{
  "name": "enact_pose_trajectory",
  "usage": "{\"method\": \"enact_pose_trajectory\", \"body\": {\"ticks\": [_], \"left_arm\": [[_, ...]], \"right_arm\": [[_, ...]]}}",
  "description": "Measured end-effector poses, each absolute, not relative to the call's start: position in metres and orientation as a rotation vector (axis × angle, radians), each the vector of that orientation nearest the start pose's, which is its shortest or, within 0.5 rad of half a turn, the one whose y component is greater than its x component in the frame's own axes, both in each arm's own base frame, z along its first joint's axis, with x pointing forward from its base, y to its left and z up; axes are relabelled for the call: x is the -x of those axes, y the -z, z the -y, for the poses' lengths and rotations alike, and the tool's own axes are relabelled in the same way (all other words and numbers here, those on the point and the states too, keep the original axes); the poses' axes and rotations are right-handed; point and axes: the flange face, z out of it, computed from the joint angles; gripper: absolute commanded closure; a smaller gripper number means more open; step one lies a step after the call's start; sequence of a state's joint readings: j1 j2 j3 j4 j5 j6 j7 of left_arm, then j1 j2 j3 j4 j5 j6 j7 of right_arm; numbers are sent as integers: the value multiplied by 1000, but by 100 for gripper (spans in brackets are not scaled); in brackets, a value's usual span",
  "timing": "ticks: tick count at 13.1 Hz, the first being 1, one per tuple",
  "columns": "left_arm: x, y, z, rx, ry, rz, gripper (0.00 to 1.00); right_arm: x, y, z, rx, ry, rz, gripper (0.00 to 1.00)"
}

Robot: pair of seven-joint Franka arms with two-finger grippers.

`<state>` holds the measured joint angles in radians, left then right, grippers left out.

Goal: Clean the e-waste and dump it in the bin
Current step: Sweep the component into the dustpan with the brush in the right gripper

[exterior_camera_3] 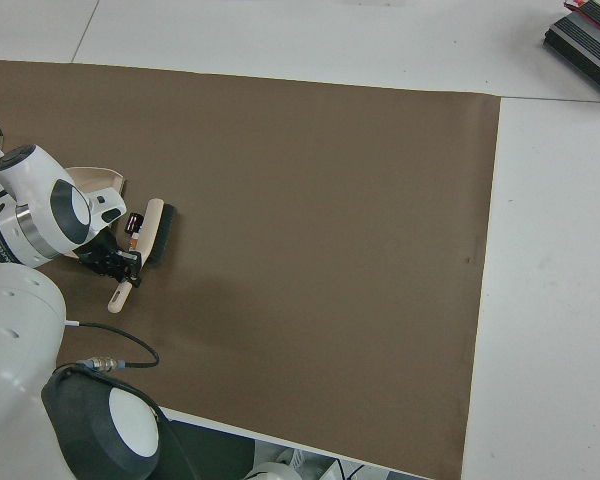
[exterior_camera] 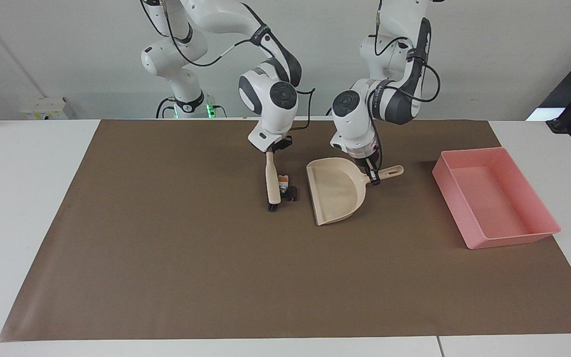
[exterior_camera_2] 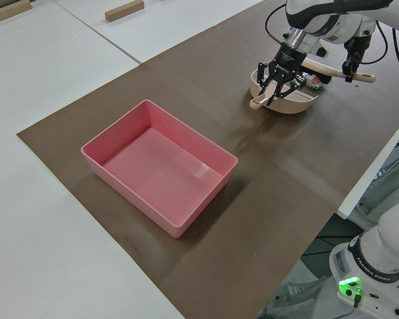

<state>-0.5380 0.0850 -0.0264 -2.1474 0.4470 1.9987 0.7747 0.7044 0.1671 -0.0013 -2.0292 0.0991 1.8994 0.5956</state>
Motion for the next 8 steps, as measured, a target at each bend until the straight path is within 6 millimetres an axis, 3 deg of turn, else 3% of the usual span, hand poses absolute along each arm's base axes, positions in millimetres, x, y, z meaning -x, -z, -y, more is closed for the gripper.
{"method": "enact_pose_trajectory", "body": {"ticks": [5, 8], "left_arm": [[-454, -341, 268, 1923, -391, -1980, 100], [-452, -337, 266, 1915, -402, -1981, 100]], "right_arm": [[-413, -341, -376, 3042, -473, 139, 100], [-412, -335, -387, 2820, -497, 184, 100]]}}
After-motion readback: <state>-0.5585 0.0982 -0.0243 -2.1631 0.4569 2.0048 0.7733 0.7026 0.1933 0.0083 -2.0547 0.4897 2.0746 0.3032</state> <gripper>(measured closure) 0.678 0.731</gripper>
